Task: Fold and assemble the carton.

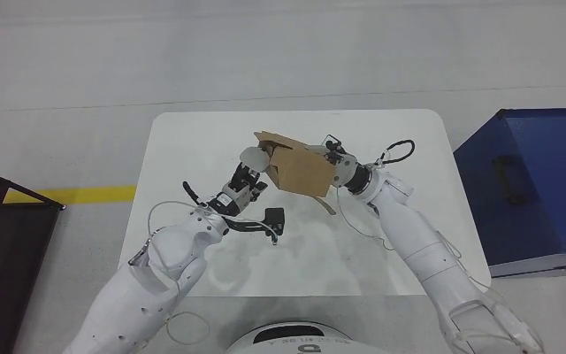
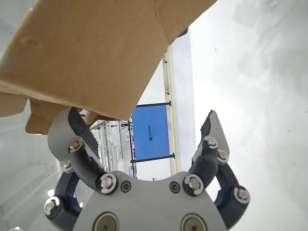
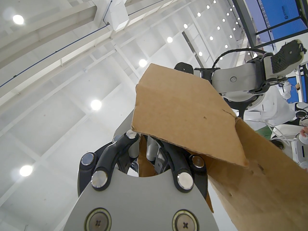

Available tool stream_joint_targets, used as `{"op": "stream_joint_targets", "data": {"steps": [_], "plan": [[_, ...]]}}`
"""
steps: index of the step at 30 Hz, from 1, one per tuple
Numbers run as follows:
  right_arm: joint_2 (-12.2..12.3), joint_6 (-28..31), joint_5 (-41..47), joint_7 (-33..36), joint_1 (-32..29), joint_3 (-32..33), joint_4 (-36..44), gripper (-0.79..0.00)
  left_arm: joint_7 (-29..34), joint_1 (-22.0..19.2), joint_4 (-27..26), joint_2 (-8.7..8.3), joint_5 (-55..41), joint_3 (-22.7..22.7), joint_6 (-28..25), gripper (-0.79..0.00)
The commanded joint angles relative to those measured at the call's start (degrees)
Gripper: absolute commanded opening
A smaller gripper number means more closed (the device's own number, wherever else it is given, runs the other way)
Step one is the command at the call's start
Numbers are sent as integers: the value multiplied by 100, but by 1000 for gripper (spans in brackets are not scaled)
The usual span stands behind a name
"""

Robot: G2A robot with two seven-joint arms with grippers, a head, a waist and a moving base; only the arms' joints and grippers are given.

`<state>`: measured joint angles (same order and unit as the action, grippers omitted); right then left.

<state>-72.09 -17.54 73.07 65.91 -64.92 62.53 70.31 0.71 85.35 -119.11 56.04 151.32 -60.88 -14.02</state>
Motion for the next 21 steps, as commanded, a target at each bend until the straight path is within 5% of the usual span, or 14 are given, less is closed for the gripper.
{"op": "stream_joint_targets", "data": {"steps": [1, 12, 21], "plan": [[2, 2, -3, 7, -14, 21, 16, -785, 151, 39, -5, 10, 44, -30, 51, 0], [16, -41, -74, 55, -134, 112, 190, -785, 537, 67, 41, 91, 108, -19, -93, 0], [23, -52, -86, 33, -174, 202, 227, -785, -397, 481, -274, 14, -656, -697, -111, 0]]}}
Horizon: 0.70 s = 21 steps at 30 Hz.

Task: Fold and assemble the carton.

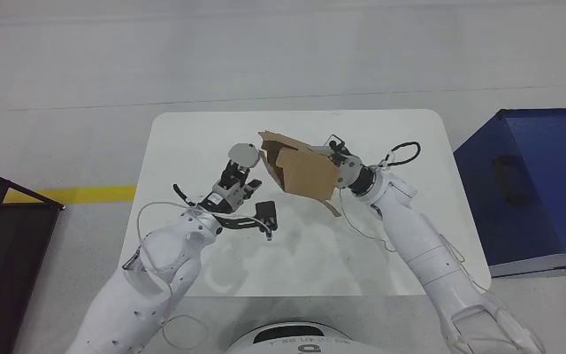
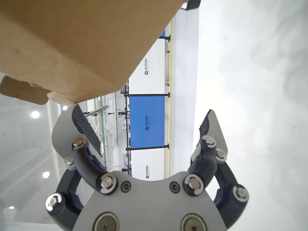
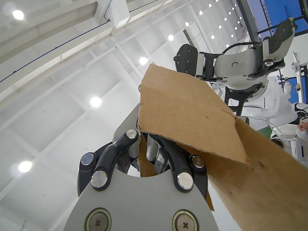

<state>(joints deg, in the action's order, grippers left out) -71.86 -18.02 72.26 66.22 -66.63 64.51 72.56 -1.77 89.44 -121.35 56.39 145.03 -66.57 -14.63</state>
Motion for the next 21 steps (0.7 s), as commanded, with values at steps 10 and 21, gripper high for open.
{"op": "stream_joint_targets", "data": {"steps": [10, 21], "plan": [[6, -77, -218, -3, 10, -13, 8, -785, -270, 414, -533, -90, 625, -388, -330, 0], [24, -169, -307, 95, -47, 12, 77, -785, 467, -314, -150, 65, 1095, 281, -929, 0]]}}
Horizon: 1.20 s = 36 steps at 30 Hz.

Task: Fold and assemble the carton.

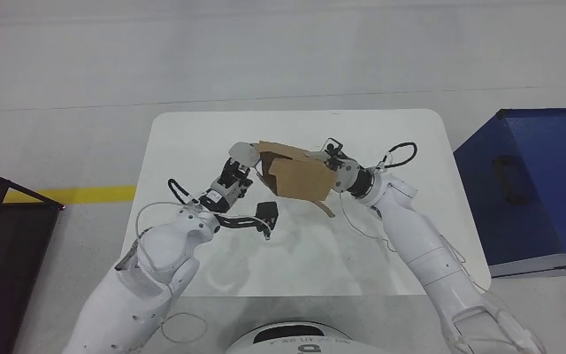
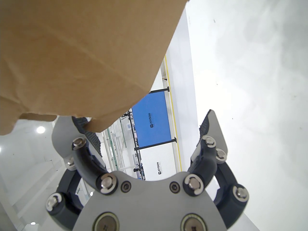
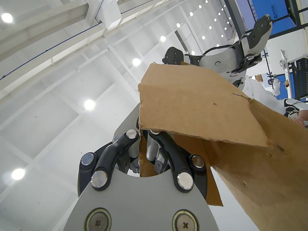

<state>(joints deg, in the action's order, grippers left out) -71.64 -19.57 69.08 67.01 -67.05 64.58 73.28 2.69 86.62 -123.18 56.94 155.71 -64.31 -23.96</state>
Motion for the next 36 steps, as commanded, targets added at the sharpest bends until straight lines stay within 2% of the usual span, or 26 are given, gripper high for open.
{"op": "stream_joint_targets", "data": {"steps": [1, 9, 22, 31, 36], "plan": [[3, -38, 21, 38, -13, 9, 13, -785, 63, -71, 71, 23, 71, 105, 4, 0], [11, -228, -2, 186, -72, -45, 119, -785, 203, -236, 244, 97, 216, 309, 4, 0], [19, -407, 20, 402, -5, -77, 39, -785, 55, -221, 134, 159, 739, 733, -92, 0], [35, -586, 138, 529, -35, -48, 133, -785, -184, -286, 264, 181, 981, 831, -155, 0], [40, -706, 270, 633, -52, -33, 156, -785, -292, -305, 204, 208, 753, 782, -6, 0]]}}
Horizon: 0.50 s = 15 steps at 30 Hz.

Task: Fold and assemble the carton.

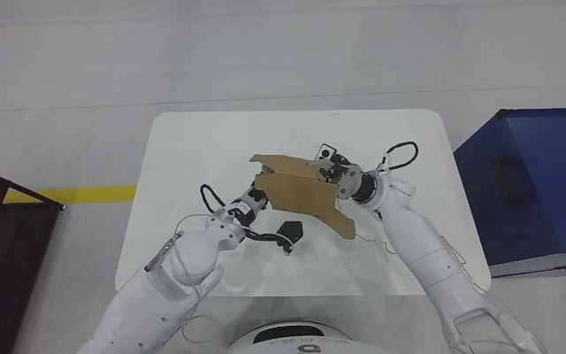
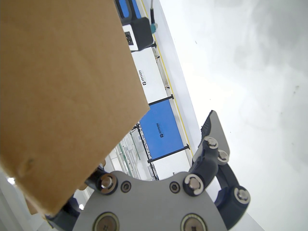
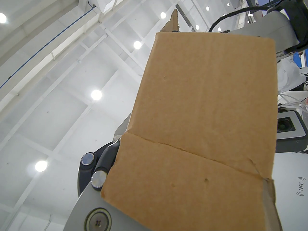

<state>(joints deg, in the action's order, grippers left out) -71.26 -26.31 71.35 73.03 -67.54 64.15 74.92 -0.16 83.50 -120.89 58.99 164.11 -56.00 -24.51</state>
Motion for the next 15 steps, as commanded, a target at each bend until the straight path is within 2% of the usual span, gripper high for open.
{"op": "stream_joint_targets", "data": {"steps": [1, 6, 15], "plan": [[3, -67, 90, 73, -5, 20, -15, -785, -4, 24, -48, 4, -192, -124, 103, 0], [9, -165, 321, 202, -11, 96, -64, -785, -54, 232, -120, -18, -830, -672, 417, 0], [16, -213, 394, 228, -3, 142, -95, -785, -416, 990, -96, -125, -1520, -1811, 964, 0]]}}
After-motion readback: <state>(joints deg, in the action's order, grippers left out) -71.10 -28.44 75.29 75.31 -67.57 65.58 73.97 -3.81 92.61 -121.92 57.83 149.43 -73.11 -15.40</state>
